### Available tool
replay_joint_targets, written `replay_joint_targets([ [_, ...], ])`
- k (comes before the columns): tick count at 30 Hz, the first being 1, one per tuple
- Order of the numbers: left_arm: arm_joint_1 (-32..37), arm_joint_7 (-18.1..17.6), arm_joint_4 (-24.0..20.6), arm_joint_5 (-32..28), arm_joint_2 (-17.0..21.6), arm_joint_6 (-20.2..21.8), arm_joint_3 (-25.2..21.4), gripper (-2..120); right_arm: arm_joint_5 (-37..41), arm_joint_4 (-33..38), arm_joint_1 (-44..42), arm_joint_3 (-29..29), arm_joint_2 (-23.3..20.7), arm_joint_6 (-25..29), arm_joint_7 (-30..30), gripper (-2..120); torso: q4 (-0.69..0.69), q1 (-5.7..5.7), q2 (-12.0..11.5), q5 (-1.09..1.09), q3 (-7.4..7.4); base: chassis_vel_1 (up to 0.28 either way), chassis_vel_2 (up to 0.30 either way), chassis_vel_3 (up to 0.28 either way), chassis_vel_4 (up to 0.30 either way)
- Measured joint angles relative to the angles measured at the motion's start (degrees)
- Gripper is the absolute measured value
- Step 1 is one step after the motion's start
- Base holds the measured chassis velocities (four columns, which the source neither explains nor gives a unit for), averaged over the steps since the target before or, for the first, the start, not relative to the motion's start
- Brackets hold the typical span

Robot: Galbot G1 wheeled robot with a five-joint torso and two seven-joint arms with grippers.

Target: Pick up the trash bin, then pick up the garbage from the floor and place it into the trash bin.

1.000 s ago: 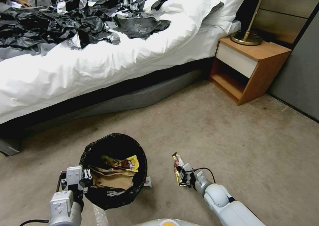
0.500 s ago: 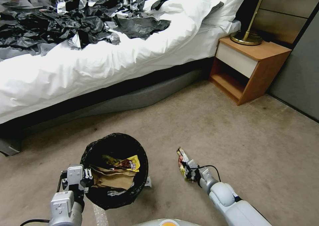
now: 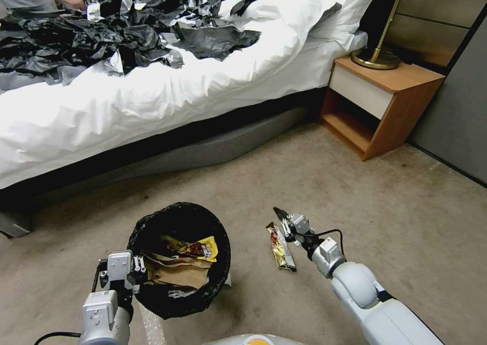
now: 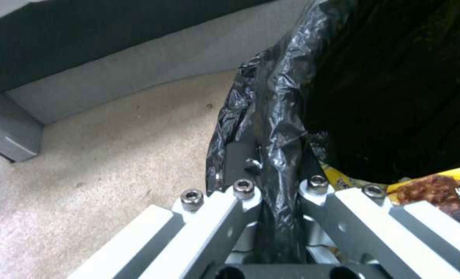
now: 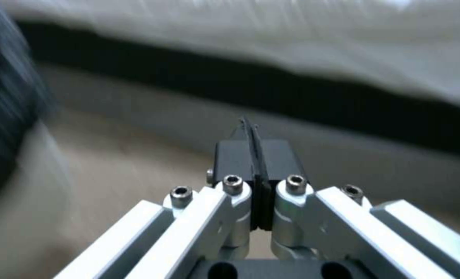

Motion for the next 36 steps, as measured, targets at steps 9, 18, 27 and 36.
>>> replay_joint_targets([
  [9, -0.44, -0.09, 0.78, 0.92, -0.14, 0.08, 1.65, 0, 3.68, 9.61, -2.08, -0.14, -1.04, 4.05, -7.09, 0, 0.00, 0.00, 0.00, 0.00, 0.00, 0.000, 0.000, 0.000, 0.000],
  [18, -0.72, -0.13, 0.89, 0.83, 0.05, 0.21, 1.44, 0, 0.59, 2.31, -2.40, -1.02, -0.19, 0.94, -3.91, 0, 0.00, 0.00, 0.00, 0.01, 0.00, 0.000, 0.000, 0.000, 0.000],
  [27, -0.85, -0.14, 0.90, 0.25, 0.13, 0.28, 0.68, 0, -1.20, -9.63, 2.47, -2.12, 3.03, -1.87, 0.29, 12, 0.00, 0.00, 0.00, 0.00, 0.00, 0.000, 0.000, 0.000, 0.000],
  [36, -1.23, -0.12, 1.23, -0.21, 0.27, 0.46, 0.06, 0, -2.19, -18.45, 6.37, -2.78, 4.85, -2.19, 1.04, 41, 0.00, 0.00, 0.00, 0.00, 0.00, 0.000, 0.000, 0.000, 0.000],
])
